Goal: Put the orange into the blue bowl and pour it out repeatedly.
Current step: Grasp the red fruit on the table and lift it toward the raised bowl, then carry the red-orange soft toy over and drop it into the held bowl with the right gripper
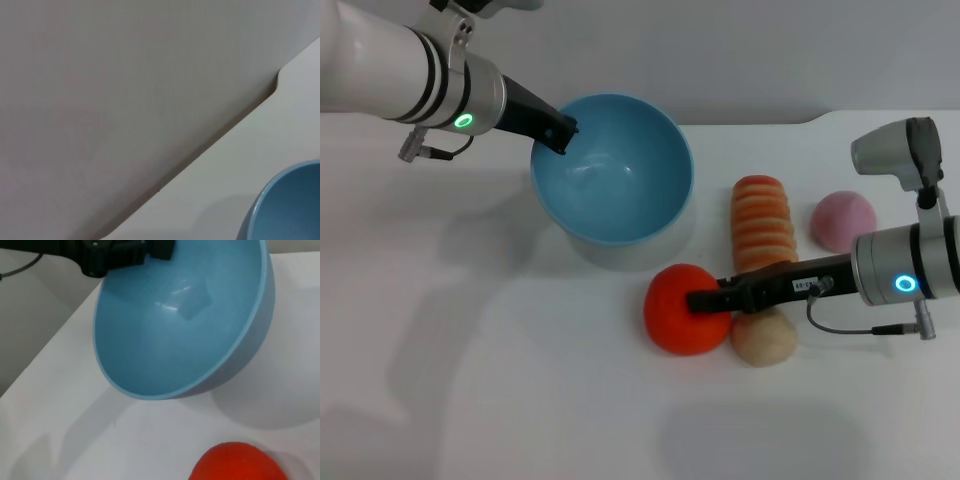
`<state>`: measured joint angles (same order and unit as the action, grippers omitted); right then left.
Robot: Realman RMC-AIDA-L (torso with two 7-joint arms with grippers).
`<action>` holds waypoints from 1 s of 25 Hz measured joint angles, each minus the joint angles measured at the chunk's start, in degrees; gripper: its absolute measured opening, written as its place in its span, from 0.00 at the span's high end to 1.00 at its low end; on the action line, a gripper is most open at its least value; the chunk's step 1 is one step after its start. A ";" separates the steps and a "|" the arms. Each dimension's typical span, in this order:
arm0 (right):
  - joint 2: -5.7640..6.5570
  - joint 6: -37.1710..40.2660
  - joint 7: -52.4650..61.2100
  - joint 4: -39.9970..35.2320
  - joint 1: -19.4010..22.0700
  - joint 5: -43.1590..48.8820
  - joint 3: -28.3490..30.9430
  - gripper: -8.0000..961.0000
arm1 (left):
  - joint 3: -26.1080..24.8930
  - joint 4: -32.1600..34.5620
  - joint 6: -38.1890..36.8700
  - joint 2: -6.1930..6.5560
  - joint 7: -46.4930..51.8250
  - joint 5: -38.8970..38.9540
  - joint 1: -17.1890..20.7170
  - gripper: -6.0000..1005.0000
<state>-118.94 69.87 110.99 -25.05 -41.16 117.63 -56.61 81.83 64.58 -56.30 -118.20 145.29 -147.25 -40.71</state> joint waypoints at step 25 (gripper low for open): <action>1.35 28.27 -8.74 -26.70 15.06 -25.44 5.33 0.91 | 3.84 -0.26 -2.55 -0.16 0.71 0.67 0.15 1.00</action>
<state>-117.58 98.14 102.25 -51.75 -26.10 92.20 -51.28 85.67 64.32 -58.84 -118.36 146.00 -146.58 -40.56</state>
